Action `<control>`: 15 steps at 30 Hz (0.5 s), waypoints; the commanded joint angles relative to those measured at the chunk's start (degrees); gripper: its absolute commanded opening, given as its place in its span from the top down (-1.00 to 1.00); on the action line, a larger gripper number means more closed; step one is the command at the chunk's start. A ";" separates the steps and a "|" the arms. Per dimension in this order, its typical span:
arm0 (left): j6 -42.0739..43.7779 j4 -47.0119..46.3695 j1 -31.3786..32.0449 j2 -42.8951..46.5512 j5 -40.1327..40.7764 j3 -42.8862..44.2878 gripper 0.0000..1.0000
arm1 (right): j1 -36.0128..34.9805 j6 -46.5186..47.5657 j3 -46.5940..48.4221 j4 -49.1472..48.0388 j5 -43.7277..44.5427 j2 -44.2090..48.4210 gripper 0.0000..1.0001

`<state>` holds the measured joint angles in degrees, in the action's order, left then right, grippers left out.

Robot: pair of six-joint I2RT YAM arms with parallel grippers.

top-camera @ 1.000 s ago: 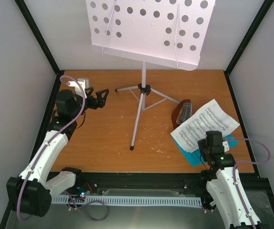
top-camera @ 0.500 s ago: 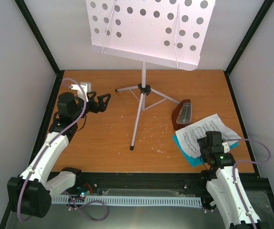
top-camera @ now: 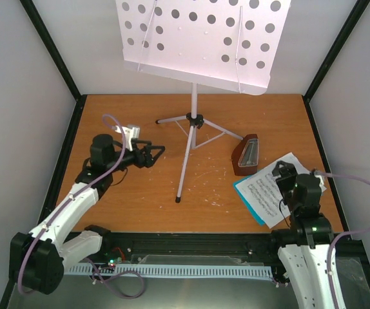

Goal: Pack up the instrument practice props

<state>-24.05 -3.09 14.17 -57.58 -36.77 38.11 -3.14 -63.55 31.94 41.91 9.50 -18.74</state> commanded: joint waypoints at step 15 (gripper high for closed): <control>0.69 -9.97 17.78 -25.65 10.76 12.65 -0.75 | -0.25 30.69 1.48 -16.25 -44.08 -13.12 -0.74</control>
<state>-26.33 -10.83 31.22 -79.68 -29.93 43.97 -3.27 -38.33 32.84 27.18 -29.08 -32.42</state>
